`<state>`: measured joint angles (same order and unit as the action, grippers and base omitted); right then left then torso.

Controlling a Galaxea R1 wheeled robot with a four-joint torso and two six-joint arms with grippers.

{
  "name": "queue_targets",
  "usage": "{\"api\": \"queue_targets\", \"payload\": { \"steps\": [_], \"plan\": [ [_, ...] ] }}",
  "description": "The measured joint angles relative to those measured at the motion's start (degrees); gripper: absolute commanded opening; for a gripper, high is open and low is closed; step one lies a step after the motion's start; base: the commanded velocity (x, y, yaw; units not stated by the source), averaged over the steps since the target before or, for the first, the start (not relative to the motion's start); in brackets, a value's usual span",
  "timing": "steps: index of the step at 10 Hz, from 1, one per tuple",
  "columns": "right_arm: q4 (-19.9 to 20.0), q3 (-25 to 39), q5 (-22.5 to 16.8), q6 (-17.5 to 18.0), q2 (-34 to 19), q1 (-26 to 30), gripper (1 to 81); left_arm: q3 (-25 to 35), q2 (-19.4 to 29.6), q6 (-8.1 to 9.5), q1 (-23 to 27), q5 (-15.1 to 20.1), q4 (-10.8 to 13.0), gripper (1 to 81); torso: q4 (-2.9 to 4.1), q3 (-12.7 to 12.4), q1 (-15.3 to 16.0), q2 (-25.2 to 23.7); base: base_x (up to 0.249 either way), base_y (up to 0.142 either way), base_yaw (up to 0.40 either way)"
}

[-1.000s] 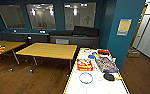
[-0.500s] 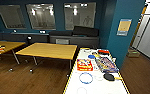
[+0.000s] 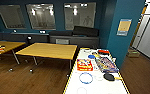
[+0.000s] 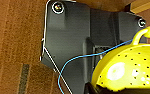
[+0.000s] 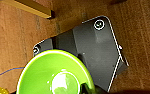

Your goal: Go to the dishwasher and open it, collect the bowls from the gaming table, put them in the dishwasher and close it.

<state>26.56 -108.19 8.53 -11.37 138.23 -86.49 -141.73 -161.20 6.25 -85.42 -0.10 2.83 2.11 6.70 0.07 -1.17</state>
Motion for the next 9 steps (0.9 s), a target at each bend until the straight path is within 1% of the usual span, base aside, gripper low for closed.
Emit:
{"api": "queue_targets", "payload": {
  "steps": [1,3,6,9],
  "plan": [
    [-0.2,-2.2,0.0,0.0,1.3,-0.2,1.0,-2.7,-1.5,-0.02,0.1,0.0,0.0,1.0,0.0,0.0,0.0,0.0,0.0,0.0,0.0],
    [-0.3,-6.7,-0.1,0.0,3.9,-0.3,1.0,-5.8,-4.7,-0.06,0.1,0.0,0.2,1.0,0.0,0.0,0.0,0.0,0.0,0.0,0.0],
    [-0.7,-8.6,0.0,0.0,5.7,-0.8,1.0,-6.5,-5.3,-0.11,-0.2,0.0,0.2,1.0,0.0,0.0,0.0,0.0,0.0,0.0,0.0],
    [-0.7,-9.5,0.1,0.0,5.9,-1.2,1.0,-6.5,-5.3,-0.15,0.3,-0.1,0.3,1.0,0.0,0.0,0.1,0.0,-0.076,0.0,0.0]
  ]
}}
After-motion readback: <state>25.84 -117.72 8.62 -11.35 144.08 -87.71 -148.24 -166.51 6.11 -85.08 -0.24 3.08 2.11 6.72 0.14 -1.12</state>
